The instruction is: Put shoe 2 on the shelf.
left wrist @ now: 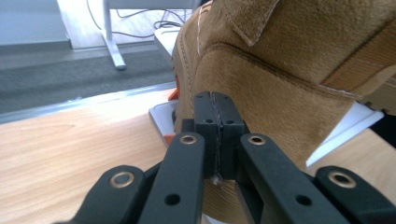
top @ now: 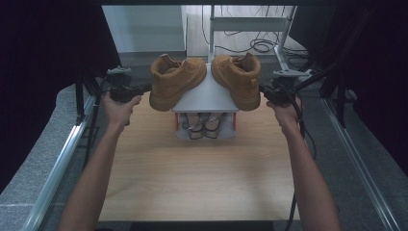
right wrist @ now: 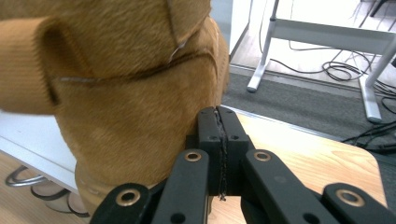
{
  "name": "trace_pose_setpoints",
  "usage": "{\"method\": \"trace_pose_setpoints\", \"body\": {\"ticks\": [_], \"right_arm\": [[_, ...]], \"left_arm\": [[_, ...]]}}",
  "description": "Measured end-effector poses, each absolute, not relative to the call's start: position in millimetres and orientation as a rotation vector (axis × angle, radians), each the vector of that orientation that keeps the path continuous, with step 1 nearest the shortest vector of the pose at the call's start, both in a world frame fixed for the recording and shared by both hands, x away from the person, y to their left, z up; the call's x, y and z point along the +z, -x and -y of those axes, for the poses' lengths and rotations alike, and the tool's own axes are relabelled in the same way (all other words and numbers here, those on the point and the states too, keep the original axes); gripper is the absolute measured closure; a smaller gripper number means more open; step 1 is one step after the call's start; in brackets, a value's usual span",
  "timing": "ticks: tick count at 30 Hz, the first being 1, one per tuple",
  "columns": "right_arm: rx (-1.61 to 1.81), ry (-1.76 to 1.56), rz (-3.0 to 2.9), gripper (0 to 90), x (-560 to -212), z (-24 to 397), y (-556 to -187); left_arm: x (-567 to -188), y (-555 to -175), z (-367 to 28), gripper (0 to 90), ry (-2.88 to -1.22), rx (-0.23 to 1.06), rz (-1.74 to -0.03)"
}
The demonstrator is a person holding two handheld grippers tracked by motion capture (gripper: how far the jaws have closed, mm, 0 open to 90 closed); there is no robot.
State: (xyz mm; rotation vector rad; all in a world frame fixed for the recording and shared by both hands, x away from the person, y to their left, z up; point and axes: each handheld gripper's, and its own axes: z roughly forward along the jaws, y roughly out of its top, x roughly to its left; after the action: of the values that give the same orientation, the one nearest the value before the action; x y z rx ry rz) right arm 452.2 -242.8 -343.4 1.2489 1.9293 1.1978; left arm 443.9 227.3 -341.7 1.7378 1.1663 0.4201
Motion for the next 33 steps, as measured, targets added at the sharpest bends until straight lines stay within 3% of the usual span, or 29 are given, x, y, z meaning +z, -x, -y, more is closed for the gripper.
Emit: {"method": "trace_pose_setpoints", "body": {"ticks": [16,19,33], "right_arm": [[1.211,-1.248,-1.929,89.3,-349.9,223.4,-470.9],[1.221,-1.237,-1.947,89.3,-351.7,220.0,-473.1],[1.165,-1.182,-1.989,88.8,-357.3,202.1,-485.6]], "left_arm": [[-338.1,-451.5,-214.6,89.8,-1.716,0.408,-1.171],[-338.9,-454.0,-210.6,89.7,-1.699,0.336,-1.142],[-344.8,-467.0,-184.6,89.7,-1.697,0.296,-1.141]]}}
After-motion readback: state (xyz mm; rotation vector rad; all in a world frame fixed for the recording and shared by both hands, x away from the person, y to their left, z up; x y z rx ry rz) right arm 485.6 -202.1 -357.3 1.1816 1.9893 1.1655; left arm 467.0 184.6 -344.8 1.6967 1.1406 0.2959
